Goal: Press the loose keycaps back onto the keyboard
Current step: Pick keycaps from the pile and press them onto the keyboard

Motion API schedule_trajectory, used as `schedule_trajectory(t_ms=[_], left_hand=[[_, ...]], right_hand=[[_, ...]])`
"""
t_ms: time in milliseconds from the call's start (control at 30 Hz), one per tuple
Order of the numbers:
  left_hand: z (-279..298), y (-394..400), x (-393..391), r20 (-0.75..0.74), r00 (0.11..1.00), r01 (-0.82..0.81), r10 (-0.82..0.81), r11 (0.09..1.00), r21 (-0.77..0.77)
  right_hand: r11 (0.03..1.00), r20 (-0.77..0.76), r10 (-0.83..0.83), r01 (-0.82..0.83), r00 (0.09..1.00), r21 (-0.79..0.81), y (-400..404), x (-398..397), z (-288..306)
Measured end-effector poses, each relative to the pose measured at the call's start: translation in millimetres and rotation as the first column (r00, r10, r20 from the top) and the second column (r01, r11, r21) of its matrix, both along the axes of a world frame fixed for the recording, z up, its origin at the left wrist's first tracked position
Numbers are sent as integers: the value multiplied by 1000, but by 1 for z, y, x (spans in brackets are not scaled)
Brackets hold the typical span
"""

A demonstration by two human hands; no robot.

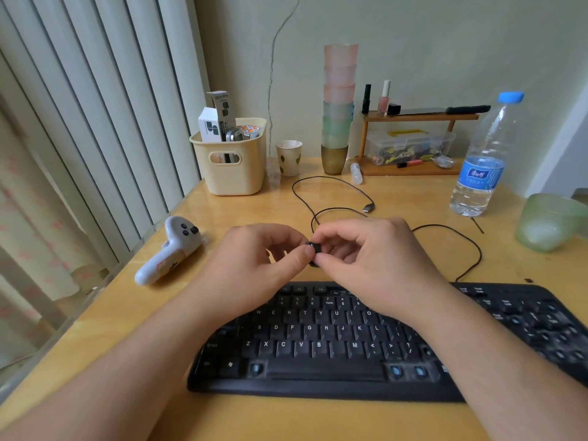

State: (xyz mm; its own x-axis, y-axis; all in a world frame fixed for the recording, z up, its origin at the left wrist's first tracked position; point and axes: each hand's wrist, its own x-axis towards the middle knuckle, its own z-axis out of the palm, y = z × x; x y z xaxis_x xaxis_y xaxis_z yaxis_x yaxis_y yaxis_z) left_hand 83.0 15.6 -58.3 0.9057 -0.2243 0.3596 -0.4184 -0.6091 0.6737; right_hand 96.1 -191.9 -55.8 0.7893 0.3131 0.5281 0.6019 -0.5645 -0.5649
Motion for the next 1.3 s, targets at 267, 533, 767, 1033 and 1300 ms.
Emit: schedule_trajectory(t_ms=[267,533,767,1033,1300], left_hand=[[-1,0,1,-28,1000,13,-13,1000,-28],[-1,2,1,-45,997,63,-63,998,-3],[0,2,2,-69,992,99,-102,994,-41],[-1,0,2,-93,991,95,-97,995,-30],[2,-6,-5,3,1000,27,-28,992,127]], right_hand=[[987,100,-3,19,995,-158,-2,1,4],[982,93,22,-4,995,-190,-4,3,3],[990,79,66,-56,995,-130,-12,9,2],[990,84,76,-65,994,-122,-14,10,1],[941,61,-23,42,998,-335,-44,-7,39]])
